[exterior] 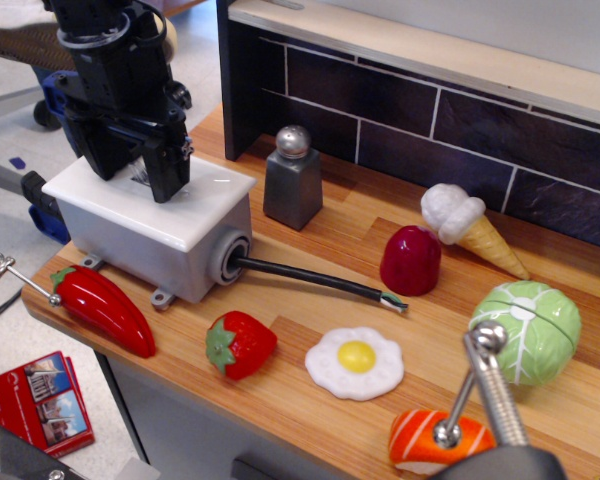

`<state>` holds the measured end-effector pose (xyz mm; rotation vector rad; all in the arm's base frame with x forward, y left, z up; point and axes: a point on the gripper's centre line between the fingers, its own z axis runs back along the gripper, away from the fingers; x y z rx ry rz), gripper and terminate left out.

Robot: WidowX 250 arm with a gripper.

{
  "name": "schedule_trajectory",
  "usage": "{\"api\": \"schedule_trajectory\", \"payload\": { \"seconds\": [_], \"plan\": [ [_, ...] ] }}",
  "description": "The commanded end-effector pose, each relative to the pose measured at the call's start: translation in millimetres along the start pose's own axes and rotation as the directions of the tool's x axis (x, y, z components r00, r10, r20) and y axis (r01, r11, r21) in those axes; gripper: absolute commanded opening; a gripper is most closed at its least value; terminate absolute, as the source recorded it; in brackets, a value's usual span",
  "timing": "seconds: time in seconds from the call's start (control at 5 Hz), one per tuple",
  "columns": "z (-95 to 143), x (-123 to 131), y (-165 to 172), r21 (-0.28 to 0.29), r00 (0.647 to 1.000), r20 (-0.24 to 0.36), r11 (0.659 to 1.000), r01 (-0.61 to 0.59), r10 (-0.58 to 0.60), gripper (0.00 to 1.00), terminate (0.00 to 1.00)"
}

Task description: Move light switch to the right

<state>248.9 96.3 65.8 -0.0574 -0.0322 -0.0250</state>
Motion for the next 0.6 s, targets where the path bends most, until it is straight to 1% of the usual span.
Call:
{"api": "schedule_trajectory", "payload": {
  "seconds": [0.0, 0.2, 0.4],
  "plan": [
    [2.3, 1.0, -31.3, -0.034, 0.999, -0.033, 0.999, 0.004, -0.006, 1.00, 0.00],
    [8.5, -2.5, -41.5, -0.041, 0.999, -0.039, 0.999, -0.002, 0.000, 1.00, 0.00],
    [11.7, -2.6, -45.0, -0.056, 0.998, -0.056, 0.998, -0.028, 0.025, 1.00, 1.00]
  ]
}}
